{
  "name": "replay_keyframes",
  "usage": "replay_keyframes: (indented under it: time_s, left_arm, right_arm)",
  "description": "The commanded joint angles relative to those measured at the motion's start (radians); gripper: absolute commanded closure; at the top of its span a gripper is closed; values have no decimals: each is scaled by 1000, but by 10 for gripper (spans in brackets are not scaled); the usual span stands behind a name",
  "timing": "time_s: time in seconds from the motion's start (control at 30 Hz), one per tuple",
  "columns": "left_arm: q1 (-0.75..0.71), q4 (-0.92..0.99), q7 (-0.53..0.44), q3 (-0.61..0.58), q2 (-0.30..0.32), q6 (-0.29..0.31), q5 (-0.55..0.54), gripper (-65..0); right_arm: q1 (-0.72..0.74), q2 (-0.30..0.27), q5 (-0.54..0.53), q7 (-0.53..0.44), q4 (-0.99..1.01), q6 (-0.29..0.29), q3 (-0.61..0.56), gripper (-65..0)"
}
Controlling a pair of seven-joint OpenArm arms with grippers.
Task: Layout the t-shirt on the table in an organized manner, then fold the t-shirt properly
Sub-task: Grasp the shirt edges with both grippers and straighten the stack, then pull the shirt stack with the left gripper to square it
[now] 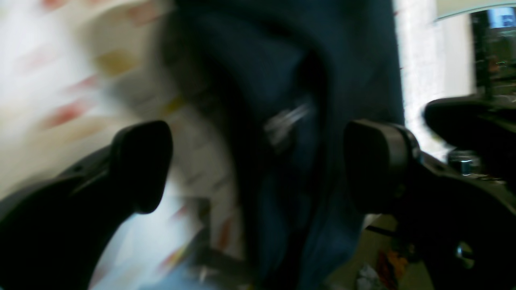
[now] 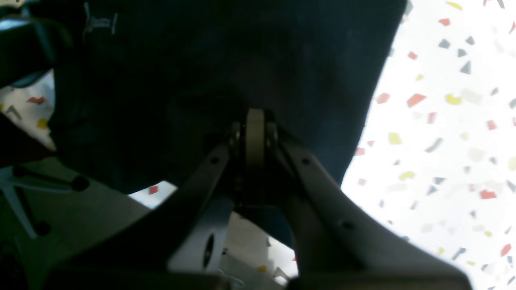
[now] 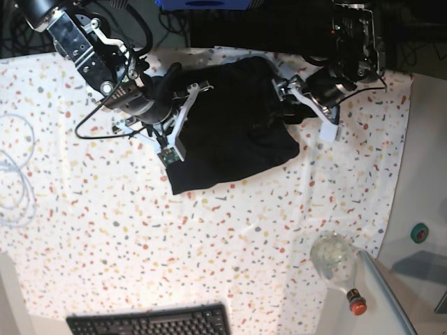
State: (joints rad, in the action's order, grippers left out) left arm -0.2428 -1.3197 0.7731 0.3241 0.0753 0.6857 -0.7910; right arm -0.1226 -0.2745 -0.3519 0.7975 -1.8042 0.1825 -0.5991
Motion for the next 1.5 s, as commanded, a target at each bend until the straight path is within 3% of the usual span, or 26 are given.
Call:
replay_keyframes:
  time_s: [0.0, 0.17, 0.43, 0.57, 0.73, 0.77, 0.83, 0.93, 1.03, 1.17, 1.33, 1.47]
  left_arm:
    - [4, 16, -28, -21, 7, 12, -17, -650]
    - [40, 154, -82, -79, 8, 12, -17, -650]
    - [101, 262, -85, -85, 5, 12, -17, -497]
    - [130, 305, -85, -87, 5, 12, -17, -339]
    - [167, 346, -85, -174, 28, 12, -17, -15]
    - [171, 345, -85, -190, 37, 12, -17, 0]
    - [173, 335, -85, -219, 54, 4, -17, 0]
    - [205, 312, -80, -293, 97, -108, -17, 0]
    - [233, 283, -80, -412, 162, -159, -17, 0]
    - [294, 220, -80, -596, 258, -160, -17, 0]
    - [484, 202, -79, -929, 372, -160, -15, 0]
    - [664, 203, -80, -1160, 401, -160, -5, 0]
  right_arm:
    - [11, -1, 1, -14, -13, -2, 5, 0]
    - [10, -19, 1, -14, -13, -2, 35, 0]
    - [10, -44, 1, -14, -13, -2, 35, 0]
    - [10, -45, 1, -16, -16, -2, 51, 0]
    - [-32, -19, 0, -65, -16, -2, 219, 0]
    - [-44, -13, 0, -83, -13, -2, 262, 0]
    - [-64, -4, 0, -108, -12, -2, 350, 0]
    - [-73, -4, -2, -111, 16, -5, 430, 0]
    - [-75, -6, -2, -112, 67, -5, 499, 0]
    - [-75, -6, -2, -112, 122, -7, 571, 0]
    - [-90, -6, -2, -114, 128, -7, 604, 0]
    - [-104, -4, -3, -114, 120, -7, 604, 0]
